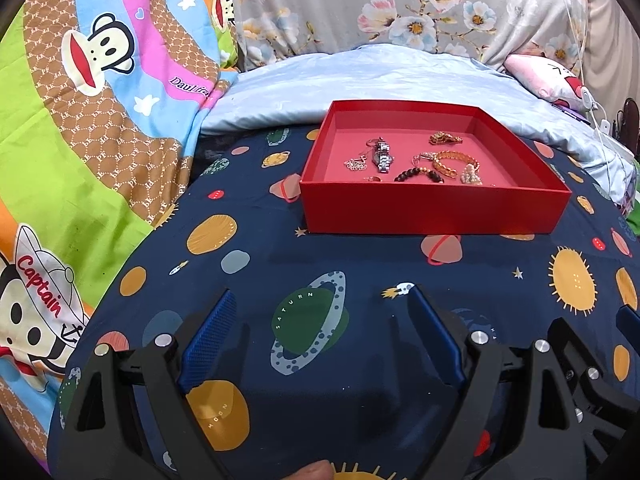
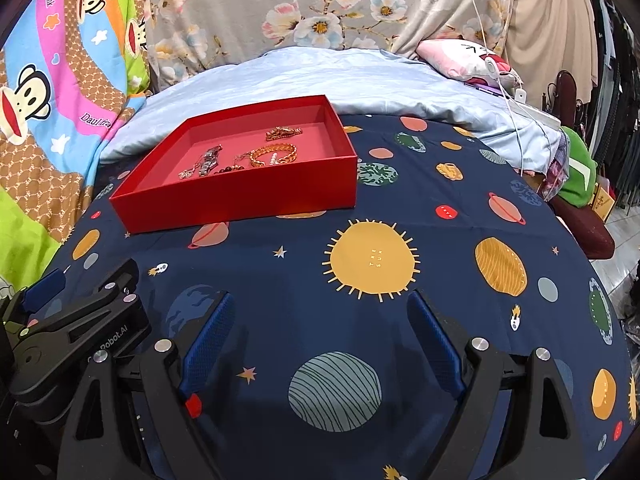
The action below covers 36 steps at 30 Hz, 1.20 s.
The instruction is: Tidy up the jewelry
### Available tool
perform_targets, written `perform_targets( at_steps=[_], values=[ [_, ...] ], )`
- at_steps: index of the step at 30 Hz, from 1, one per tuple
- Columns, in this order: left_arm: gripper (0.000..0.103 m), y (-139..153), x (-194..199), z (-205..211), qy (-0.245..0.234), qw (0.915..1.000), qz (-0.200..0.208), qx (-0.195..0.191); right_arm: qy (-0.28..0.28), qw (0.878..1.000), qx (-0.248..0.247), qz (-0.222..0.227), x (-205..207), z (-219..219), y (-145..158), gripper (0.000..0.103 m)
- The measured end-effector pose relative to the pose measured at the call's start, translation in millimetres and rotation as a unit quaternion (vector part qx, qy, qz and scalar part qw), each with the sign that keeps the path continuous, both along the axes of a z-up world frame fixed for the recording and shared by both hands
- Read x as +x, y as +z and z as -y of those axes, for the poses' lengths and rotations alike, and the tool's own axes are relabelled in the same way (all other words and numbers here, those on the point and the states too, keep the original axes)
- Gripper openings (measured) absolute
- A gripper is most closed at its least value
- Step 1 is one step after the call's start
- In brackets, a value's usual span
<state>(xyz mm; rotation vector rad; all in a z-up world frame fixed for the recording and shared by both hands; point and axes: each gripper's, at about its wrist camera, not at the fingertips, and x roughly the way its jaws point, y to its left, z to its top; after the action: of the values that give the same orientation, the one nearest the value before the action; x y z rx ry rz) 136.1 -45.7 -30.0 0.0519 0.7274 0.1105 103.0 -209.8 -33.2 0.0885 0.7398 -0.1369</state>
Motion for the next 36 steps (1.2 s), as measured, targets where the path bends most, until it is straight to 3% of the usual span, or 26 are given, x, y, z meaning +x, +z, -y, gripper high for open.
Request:
perform_targets(
  at_steps=[30, 36],
  values=[
    [0.085, -2, 2, -1, -0.002, 1.0000, -0.006, -0.001, -0.002, 1.000, 0.000, 0.000, 1, 1, 0, 0.086],
    [0.085, 2, 17, 5, -0.007, 1.0000, 0.001, -0.003, -0.010, 1.000, -0.011, 0.007, 15, 5, 5, 0.086]
  ],
)
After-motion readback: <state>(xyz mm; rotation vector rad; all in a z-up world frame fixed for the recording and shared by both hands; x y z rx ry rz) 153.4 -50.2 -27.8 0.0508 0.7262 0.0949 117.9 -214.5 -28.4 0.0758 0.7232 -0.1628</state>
